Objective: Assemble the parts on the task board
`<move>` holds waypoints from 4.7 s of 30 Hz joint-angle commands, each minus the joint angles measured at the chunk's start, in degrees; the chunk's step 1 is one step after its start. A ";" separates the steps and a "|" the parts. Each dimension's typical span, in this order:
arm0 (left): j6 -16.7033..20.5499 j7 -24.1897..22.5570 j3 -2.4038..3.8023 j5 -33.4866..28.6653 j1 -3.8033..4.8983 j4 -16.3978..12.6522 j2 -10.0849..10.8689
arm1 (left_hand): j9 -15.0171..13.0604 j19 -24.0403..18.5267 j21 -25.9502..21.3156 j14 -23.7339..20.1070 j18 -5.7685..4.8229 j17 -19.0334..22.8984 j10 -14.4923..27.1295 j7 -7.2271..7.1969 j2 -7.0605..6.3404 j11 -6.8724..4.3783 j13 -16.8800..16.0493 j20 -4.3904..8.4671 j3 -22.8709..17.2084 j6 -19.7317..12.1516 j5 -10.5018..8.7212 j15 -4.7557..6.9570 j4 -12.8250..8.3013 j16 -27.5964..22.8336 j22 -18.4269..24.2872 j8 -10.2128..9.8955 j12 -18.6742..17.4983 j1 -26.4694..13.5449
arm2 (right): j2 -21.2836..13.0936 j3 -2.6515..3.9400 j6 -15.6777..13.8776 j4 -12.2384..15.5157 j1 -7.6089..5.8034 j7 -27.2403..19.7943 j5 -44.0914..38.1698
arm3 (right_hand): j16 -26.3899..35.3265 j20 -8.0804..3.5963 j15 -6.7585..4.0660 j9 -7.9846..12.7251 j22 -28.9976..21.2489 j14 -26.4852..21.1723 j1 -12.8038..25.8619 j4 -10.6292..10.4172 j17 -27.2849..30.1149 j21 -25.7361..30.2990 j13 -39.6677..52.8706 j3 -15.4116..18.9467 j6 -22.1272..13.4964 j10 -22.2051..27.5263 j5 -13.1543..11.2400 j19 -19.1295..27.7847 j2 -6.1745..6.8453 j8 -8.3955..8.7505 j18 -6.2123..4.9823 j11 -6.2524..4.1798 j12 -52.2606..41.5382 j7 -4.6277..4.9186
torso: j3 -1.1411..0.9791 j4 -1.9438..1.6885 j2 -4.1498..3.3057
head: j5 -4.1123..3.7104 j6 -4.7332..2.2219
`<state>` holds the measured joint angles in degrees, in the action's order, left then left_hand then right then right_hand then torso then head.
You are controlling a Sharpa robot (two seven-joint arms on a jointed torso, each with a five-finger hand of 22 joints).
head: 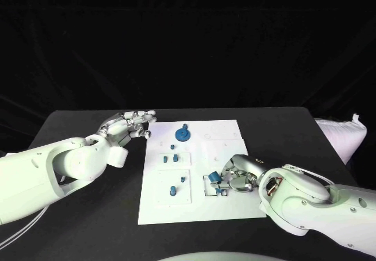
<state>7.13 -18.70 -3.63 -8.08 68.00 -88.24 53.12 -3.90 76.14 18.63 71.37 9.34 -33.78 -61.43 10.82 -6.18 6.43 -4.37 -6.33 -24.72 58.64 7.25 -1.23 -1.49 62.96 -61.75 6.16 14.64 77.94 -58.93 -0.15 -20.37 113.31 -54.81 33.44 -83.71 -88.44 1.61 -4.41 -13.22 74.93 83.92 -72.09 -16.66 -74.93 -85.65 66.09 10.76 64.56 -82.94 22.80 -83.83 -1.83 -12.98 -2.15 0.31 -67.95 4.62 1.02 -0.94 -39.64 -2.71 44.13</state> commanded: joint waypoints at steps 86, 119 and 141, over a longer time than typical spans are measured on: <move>-1.88 0.68 0.01 0.19 -0.10 -0.15 0.55 | 0.04 -0.32 -0.31 -0.63 0.91 0.36 0.82 -0.01 -0.05 0.06 0.12 -0.27 0.59 -0.75 -0.02 -0.08 -0.02 0.39 0.15 0.37 0.53 -0.67 | 0.93 0.05 -6.05 -1.02 1.59 -4.82 -5.38 | -0.18 -1.49 -1.68 -7.50 11.51 5.61 0.22 1.01 -12.69 -0.36 15.81 1.72 4.16 -3.45 -19.06 -4.40 2.72 -2.44 0.98 -2.94 -8.82 -3.13 | -0.04 0.18 0.04 | 1.06 0.32; -2.15 0.96 0.00 0.19 -0.17 -0.31 0.67 | 0.05 -0.34 -0.33 -0.69 0.91 0.49 0.92 0.02 -0.02 0.08 0.14 -0.28 0.61 -0.81 -0.02 -0.09 -0.03 0.36 0.18 0.37 0.56 -0.69 | 2.42 0.05 -0.33 -3.00 1.77 -2.79 -7.70 | -0.40 -1.60 -1.84 -8.67 11.87 5.69 -4.66 3.49 -13.09 -0.72 16.61 0.60 4.02 -3.80 -19.27 -4.56 1.07 -3.46 1.09 -3.15 -9.67 -3.40 | -0.06 0.05 -0.02 | 1.05 0.33; -2.12 1.09 0.00 0.27 -0.17 -0.27 0.76 | 0.05 -0.36 -0.36 -0.77 0.91 0.63 1.02 0.03 0.03 0.10 0.15 -0.29 0.61 -0.86 -0.01 -0.10 -0.07 0.34 0.21 0.38 0.62 -0.66 | 2.48 0.05 0.69 -2.85 2.21 -2.13 -10.24 | -0.27 -1.71 -1.92 -9.10 11.79 5.64 -6.86 5.45 -12.88 -0.60 16.87 0.82 3.62 -3.85 -19.38 -4.50 1.45 -3.77 1.06 -3.23 -9.87 -3.47 | -0.10 0.17 0.02 | 1.09 0.37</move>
<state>6.07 -17.43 -3.67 -8.06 67.82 -88.40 53.94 -3.90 75.94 18.63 70.96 9.33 -33.20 -60.81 10.82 -6.42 6.65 -4.30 -6.54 -24.34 58.23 7.25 -1.23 -1.43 63.20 -61.62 6.16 14.88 77.71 -56.38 0.03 -20.10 110.50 -52.79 30.42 -91.99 -88.65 0.21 -5.94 -22.25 74.93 84.03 -78.17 -11.44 -74.90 -86.10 82.05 11.52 68.61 -83.85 3.63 -84.01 -0.02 -16.41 -2.15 -2.44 -78.20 1.16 0.93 -0.80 -39.63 -1.58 44.52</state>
